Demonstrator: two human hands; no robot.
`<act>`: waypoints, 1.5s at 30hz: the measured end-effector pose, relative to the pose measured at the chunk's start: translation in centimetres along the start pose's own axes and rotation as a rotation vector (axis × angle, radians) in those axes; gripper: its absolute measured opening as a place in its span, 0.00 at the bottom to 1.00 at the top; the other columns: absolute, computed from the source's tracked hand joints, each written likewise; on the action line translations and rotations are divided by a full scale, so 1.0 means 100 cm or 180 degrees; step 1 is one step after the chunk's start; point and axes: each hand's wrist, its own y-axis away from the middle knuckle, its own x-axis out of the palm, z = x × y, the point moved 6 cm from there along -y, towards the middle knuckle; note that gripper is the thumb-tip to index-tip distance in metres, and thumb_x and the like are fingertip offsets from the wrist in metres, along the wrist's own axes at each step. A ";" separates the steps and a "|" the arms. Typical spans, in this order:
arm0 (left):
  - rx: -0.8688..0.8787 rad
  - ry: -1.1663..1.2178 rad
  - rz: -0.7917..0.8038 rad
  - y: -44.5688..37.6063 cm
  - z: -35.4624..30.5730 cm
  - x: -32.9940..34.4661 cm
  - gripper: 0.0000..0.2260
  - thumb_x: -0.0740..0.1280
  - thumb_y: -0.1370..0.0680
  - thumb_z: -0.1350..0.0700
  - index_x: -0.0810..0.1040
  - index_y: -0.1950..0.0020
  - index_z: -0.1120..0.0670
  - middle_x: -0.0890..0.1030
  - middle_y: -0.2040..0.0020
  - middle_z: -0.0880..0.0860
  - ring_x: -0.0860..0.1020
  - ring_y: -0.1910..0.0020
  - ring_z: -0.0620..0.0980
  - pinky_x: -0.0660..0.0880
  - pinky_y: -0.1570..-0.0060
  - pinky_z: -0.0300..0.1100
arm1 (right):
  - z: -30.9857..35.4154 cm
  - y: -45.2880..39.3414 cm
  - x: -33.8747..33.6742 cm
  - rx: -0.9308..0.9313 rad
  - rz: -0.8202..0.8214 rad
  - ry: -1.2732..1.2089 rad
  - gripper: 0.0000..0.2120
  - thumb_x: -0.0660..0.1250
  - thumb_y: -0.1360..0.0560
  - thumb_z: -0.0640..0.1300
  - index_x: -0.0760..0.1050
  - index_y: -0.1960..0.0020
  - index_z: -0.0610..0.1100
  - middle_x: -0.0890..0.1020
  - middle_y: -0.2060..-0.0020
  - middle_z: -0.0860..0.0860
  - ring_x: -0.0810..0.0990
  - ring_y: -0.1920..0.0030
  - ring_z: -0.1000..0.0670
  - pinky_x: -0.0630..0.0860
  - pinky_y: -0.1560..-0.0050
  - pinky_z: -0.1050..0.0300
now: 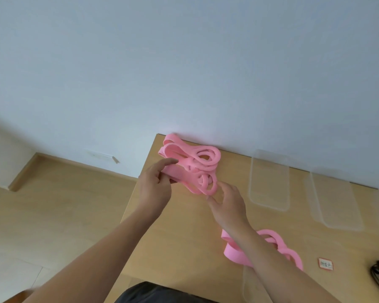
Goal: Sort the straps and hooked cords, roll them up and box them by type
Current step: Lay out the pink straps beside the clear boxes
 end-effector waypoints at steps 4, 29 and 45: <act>0.0304 0.0113 0.0242 0.024 -0.035 0.012 0.22 0.57 0.20 0.72 0.84 0.41 0.53 0.86 0.51 0.56 0.87 0.54 0.49 0.75 0.62 0.29 | 0.014 0.008 -0.014 -0.0622 0.0031 -0.0475 0.19 0.72 0.28 0.46 0.75 0.39 0.54 0.76 0.43 0.58 0.72 0.38 0.56 0.72 0.42 0.57; 0.0290 -0.1087 0.1675 0.143 0.030 0.112 0.16 0.79 0.30 0.63 0.84 0.51 0.45 0.85 0.54 0.45 0.81 0.55 0.42 0.77 0.56 0.38 | -0.160 0.135 -0.107 0.0401 0.1406 -0.2190 0.18 0.79 0.32 0.39 0.83 0.42 0.44 0.86 0.48 0.48 0.85 0.46 0.46 0.82 0.45 0.52; 0.0799 -0.1925 0.1079 0.155 0.069 0.088 0.22 0.82 0.34 0.59 0.83 0.42 0.47 0.80 0.47 0.43 0.77 0.50 0.43 0.74 0.57 0.37 | -0.135 0.130 -0.099 -0.1001 -0.0406 0.0307 0.14 0.77 0.30 0.40 0.84 0.45 0.48 0.85 0.51 0.54 0.78 0.50 0.49 0.70 0.50 0.61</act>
